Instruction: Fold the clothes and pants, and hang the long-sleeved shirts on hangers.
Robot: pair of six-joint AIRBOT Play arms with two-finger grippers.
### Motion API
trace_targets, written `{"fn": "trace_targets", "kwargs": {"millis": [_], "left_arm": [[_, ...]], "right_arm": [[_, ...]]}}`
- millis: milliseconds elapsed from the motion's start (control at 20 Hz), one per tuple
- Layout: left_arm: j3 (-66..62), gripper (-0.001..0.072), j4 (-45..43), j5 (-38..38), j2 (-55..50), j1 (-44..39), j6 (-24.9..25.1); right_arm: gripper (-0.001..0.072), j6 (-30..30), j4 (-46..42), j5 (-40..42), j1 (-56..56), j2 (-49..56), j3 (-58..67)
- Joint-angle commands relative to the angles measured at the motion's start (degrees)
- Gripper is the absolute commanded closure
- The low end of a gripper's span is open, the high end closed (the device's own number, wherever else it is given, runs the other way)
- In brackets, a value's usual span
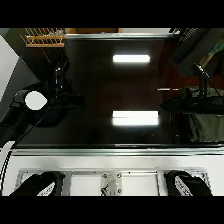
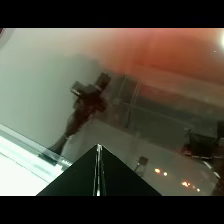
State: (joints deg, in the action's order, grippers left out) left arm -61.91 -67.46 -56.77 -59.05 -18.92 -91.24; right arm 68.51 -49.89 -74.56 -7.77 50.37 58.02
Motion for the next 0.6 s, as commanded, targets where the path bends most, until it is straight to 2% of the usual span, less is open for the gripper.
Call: {"fn": "trace_targets", "kwargs": {"millis": [0,450,500,550], "left_arm": [[0.0,0.0691,0.0,0.0,0.0,0.0,-0.1],[0.0,0.0691,0.0,0.1,0.0,0.0,0.0],[0.0,0.0687,-0.7,1.9,0.0,0.0,0.3],[-0.3,0.0389,-2.8,4.3,-0.1,0.1,3.7]], "right_arm": [[0.0696,0.0,0.0,0.0,0.0,0.0,0.0],[0.0695,0.0,0.0,0.0,0.0,0.0,0.0],[0.0695,0.0,0.0,0.0,0.0,0.0,0.0],[0.0695,0.0,0.0,0.0,0.0,0.0,0.0]]}}
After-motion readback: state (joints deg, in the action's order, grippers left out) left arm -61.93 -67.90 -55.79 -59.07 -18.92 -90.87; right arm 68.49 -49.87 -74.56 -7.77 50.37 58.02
